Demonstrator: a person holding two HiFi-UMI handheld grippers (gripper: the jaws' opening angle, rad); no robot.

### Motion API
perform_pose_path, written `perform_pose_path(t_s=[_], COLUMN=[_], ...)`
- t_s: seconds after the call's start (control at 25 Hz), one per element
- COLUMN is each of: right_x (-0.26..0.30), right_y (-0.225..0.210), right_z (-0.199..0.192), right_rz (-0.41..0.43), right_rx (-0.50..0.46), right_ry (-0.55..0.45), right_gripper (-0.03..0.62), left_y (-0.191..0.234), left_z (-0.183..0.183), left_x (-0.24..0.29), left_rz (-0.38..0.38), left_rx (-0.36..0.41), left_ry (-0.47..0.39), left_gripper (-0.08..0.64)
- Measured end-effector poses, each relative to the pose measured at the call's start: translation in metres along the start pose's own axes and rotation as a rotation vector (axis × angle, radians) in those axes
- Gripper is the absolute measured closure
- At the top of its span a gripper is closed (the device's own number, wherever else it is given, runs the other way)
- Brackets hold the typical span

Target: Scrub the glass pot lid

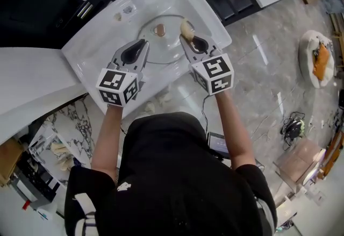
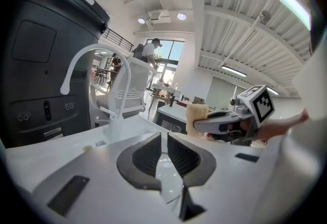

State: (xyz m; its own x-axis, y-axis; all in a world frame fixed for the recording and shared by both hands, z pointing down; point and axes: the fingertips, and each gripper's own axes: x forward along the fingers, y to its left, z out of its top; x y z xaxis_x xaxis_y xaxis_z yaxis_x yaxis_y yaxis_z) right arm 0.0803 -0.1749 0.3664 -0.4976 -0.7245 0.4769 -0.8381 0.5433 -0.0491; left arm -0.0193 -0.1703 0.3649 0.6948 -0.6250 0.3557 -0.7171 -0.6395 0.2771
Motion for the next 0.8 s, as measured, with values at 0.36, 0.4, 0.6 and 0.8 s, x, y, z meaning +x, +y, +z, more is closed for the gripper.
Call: perform_pose_path(t_s=[0.36, 0.4, 0.6, 0.8], right_x=[0.034, 0.038, 0.054, 0.065], right_y=[-0.019, -0.021, -0.029, -0.032], right_z=[-0.026, -0.03, -0.051, -0.075], right_rz=[0.061, 0.067, 0.101, 0.134], right_rx=[0.006, 0.003, -0.004, -0.009], right_ry=[0.078, 0.091, 0.149, 0.2], right_gripper=[0.571, 0.571, 0.571, 0.571], left_y=[0.016, 0.018, 0.029, 0.037], left_z=[-0.032, -0.037, -0.061, -0.086], left_x=[0.031, 0.035, 0.052, 0.066], left_rz=[-0.006, -0.006, 0.004, 0.011], left_rx=[-0.062, -0.071, -0.09, -0.098], left_ry=[0.092, 0.107, 0.177, 0.239], left_gripper=[0.545, 0.545, 0.545, 0.545])
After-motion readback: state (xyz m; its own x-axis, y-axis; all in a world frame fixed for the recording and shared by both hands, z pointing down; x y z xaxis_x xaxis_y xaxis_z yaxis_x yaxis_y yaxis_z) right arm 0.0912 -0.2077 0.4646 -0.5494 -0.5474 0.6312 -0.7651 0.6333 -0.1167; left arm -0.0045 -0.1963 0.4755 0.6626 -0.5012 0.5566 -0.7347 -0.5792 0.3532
